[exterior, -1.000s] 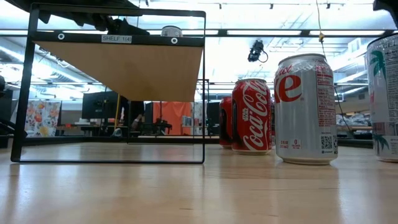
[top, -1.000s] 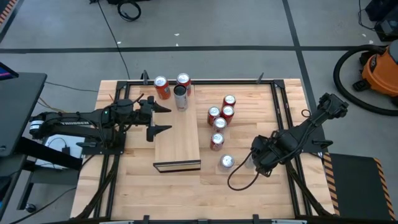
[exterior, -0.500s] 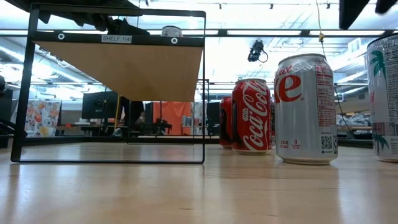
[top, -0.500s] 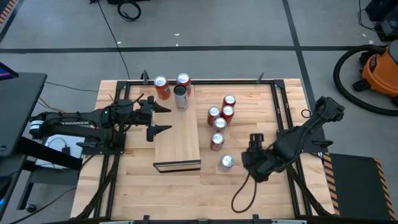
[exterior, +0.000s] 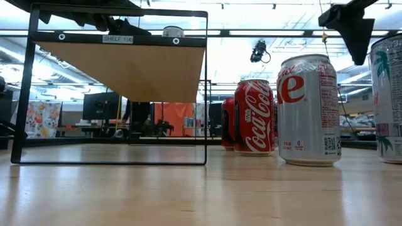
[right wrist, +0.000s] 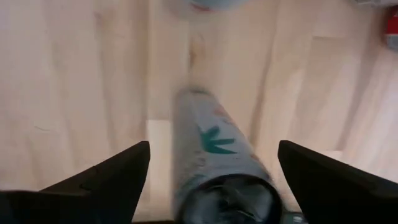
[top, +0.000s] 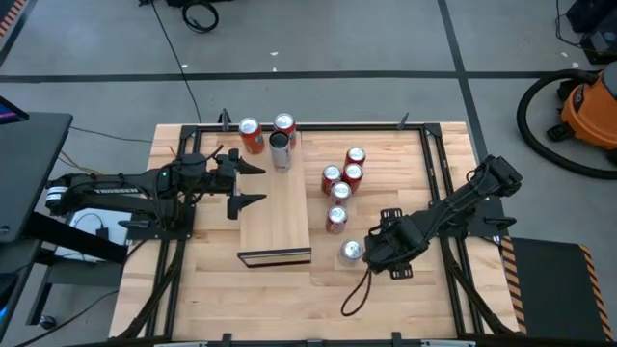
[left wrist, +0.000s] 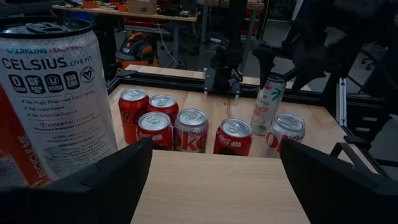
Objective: Place canned beverage on shelf
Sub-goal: Put the white-pink soda can on the shelf and align it with the other white-pink soda can
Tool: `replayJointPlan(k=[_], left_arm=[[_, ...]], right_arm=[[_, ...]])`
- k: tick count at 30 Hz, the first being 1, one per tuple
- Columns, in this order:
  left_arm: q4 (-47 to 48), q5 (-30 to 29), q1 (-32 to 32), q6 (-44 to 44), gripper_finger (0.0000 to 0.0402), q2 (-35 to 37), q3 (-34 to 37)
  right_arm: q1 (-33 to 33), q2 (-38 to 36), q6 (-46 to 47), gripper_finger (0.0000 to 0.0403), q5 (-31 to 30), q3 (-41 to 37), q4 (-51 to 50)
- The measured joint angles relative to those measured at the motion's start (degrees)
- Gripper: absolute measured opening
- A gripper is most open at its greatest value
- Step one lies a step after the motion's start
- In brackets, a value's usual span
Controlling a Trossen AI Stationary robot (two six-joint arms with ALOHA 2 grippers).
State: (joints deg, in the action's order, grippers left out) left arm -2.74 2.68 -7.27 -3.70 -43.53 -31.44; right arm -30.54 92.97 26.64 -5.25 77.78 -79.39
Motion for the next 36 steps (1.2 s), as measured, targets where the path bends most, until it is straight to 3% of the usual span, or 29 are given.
replayJointPlan(k=[5, 14, 19, 25, 28, 32, 36], left_arm=[[0.0, 0.0, 0.0, 0.1, 0.0366, 0.0, 0.0], [0.2, 0.0, 0.0, 0.3, 0.0366, 0.0, 0.0], [0.3, 0.0, 0.0, 0.3, 0.0366, 0.0, 0.0], [0.4, 0.0, 0.0, 0.3, 0.0366, 0.0, 0.0], [0.4, 0.0, 0.0, 0.3, 0.0366, 0.0, 0.0], [0.4, 0.0, 0.0, 0.3, 0.0366, 0.0, 0.0], [0.4, 0.0, 0.0, 0.3, 0.0366, 0.0, 0.0]], right_arm=[[-0.7, 1.7, -4.6, 0.0356, -2.1, 0.0, -2.2], [-0.8, 2.3, -2.0, 0.0347, -1.2, -0.2, -3.5], [-0.2, 2.3, 5.8, 0.0347, 0.4, -0.2, -3.5], [1.2, 2.3, 23.4, 0.0347, 0.9, -0.2, -3.6], [1.8, 2.3, 26.6, 0.0347, 2.0, -0.2, -3.6], [1.9, 2.3, 24.9, 0.0342, 2.0, -0.2, -3.8], [1.7, 2.3, 12.5, 0.0319, 2.3, -0.2, -3.7]])
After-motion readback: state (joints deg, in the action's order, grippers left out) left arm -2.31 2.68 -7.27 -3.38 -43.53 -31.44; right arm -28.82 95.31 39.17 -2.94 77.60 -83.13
